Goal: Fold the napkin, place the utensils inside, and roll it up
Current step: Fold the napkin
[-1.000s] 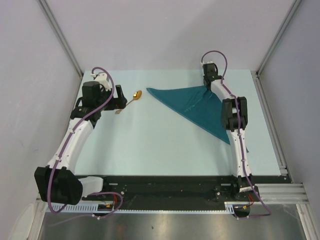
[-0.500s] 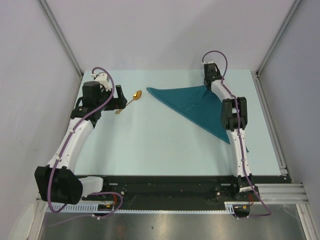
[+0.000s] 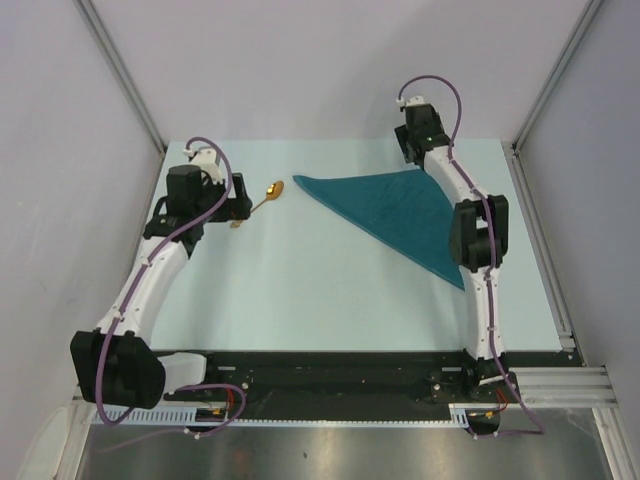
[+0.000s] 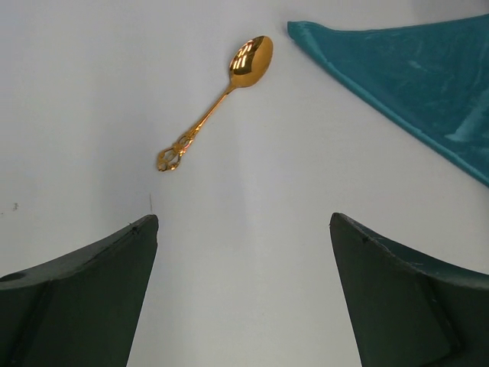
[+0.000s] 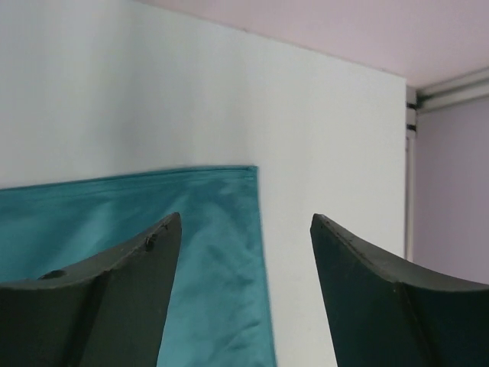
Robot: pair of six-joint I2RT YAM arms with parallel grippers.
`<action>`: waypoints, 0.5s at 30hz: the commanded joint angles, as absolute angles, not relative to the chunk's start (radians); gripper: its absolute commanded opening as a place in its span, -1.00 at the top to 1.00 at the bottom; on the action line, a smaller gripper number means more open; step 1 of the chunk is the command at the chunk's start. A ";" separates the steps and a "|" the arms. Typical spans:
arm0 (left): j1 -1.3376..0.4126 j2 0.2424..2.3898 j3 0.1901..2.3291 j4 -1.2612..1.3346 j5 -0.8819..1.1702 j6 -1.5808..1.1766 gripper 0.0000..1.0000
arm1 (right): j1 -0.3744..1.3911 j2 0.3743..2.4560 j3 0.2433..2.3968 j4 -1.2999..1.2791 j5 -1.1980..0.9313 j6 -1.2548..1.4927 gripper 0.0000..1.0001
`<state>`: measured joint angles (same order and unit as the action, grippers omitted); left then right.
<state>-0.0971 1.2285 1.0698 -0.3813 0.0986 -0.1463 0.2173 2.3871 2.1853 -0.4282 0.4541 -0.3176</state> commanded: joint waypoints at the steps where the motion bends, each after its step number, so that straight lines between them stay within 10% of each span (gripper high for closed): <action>1: -0.091 1.291 1.055 -0.311 0.028 -0.046 -0.92 | 0.274 2.152 2.064 -0.459 0.290 -0.136 -0.49; 15: -0.097 1.801 1.399 -0.492 -0.114 0.021 -0.55 | 0.429 1.755 1.566 -0.380 -0.018 0.077 -0.52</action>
